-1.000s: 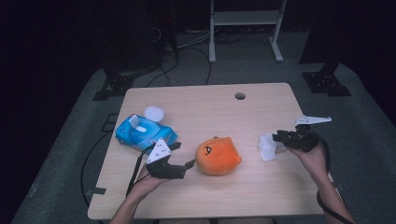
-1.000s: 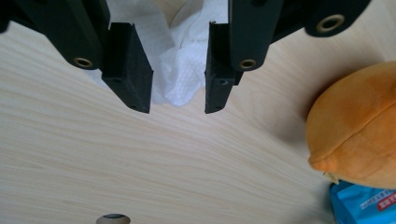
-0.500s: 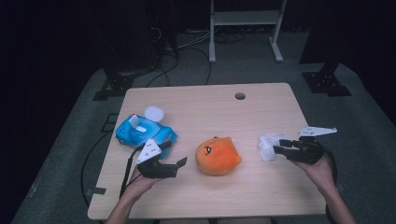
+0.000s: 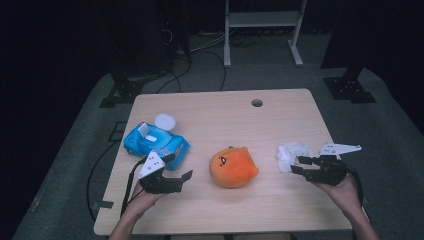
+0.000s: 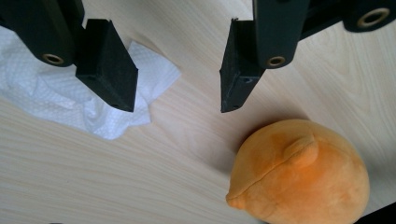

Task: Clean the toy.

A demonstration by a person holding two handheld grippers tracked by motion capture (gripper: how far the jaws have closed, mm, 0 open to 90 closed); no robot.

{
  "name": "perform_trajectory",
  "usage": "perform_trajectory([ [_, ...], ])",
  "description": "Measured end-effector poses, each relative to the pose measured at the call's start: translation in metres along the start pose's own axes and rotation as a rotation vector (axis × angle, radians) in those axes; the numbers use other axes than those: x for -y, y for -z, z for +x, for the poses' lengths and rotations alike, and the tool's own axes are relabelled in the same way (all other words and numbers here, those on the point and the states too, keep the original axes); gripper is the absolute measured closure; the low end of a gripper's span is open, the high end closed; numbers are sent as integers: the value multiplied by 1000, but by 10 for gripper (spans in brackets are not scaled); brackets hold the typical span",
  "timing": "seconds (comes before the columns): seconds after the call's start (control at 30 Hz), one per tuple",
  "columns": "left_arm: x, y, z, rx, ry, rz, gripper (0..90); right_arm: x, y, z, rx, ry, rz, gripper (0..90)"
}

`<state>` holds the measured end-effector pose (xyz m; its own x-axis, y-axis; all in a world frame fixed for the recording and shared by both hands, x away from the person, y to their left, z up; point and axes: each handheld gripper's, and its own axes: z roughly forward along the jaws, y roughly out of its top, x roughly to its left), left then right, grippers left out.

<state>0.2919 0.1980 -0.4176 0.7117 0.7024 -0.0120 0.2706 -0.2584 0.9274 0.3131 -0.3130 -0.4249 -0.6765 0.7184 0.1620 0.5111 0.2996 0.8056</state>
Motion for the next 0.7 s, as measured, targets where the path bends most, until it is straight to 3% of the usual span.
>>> perform_trajectory([
  [0.33, 15, 15, 11, -40, 13, 26, 134, 10, 2, 6, -7, -6, 14, 438],
  [0.7, 36, 30, 21, -78, 54, 64, 127, 14, 5, 11, -10, -6, 12, 423],
])
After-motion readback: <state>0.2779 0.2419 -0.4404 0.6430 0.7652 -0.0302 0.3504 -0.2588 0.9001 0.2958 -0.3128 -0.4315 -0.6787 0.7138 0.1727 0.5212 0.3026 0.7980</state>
